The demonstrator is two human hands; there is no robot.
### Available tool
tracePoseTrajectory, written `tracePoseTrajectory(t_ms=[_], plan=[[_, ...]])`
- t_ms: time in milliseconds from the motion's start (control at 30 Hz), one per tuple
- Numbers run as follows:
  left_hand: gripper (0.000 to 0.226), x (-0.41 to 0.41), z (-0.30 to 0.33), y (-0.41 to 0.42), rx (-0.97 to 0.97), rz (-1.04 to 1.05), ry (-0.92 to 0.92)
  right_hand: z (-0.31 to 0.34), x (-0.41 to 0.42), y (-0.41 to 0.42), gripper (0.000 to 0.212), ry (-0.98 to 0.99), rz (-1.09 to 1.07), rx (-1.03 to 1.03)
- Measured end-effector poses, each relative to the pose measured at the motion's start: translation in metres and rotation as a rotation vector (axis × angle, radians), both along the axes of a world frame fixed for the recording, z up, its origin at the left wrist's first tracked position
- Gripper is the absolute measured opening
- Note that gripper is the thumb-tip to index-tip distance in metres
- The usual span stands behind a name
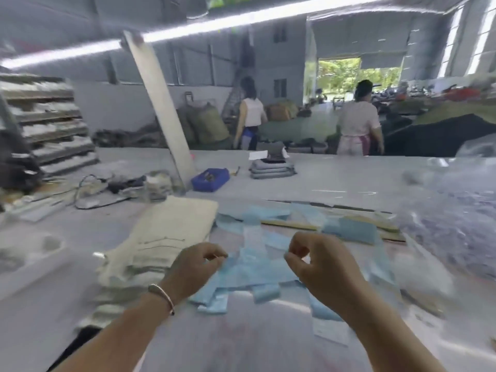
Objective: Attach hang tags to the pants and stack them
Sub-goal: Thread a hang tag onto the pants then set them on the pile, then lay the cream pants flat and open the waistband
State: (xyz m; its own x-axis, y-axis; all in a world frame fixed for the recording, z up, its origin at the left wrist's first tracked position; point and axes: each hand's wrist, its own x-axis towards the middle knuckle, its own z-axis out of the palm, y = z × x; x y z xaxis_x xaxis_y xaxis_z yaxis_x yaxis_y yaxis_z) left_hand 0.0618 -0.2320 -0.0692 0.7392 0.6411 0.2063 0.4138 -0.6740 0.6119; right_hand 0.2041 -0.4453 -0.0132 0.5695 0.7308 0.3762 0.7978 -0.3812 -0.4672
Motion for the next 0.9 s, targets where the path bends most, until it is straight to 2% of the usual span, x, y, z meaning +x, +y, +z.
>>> tracePoseTrajectory(t_ms=[67,200,300,433,500,567,633,700,767,833,900], plan=[[0.012,-0.033,-0.004,0.066,-0.02,0.15,-0.013,-0.01,-0.017,0.075,0.017,0.037,0.054,0.031],[0.014,-0.074,-0.028,0.175,0.066,0.366,0.181,-0.043,-0.042,0.202,0.023,0.161,0.101,-0.018],[0.022,-0.09,-0.056,0.239,-0.07,0.475,0.272,-0.077,-0.048,0.271,0.015,0.288,0.106,-0.137],[0.042,-0.086,-0.097,0.297,-0.245,0.501,0.348,-0.124,-0.049,0.34,0.006,0.492,0.057,-0.223],[0.056,-0.075,-0.115,0.314,-0.248,0.529,0.377,-0.146,-0.05,0.369,0.018,0.637,0.026,-0.221],[0.074,-0.062,-0.128,0.326,-0.185,0.568,0.391,-0.165,-0.052,0.396,0.04,0.746,-0.003,-0.255],[0.088,-0.051,-0.135,0.337,-0.21,0.605,0.322,-0.183,-0.052,0.422,0.062,0.862,-0.048,-0.284],[0.088,-0.043,-0.137,0.348,-0.357,0.641,0.175,-0.194,-0.054,0.439,0.078,1.009,-0.09,-0.259],[0.074,-0.039,-0.134,0.359,-0.501,0.653,0.058,-0.2,-0.054,0.449,0.089,1.03,-0.134,-0.219],[0.049,-0.039,-0.126,0.369,-0.646,0.613,-0.08,-0.201,-0.05,0.453,0.095,0.964,-0.197,-0.191],[0.023,-0.046,-0.115,0.371,-0.933,0.488,-0.317,-0.196,-0.04,0.453,0.079,0.941,-0.235,-0.15]])
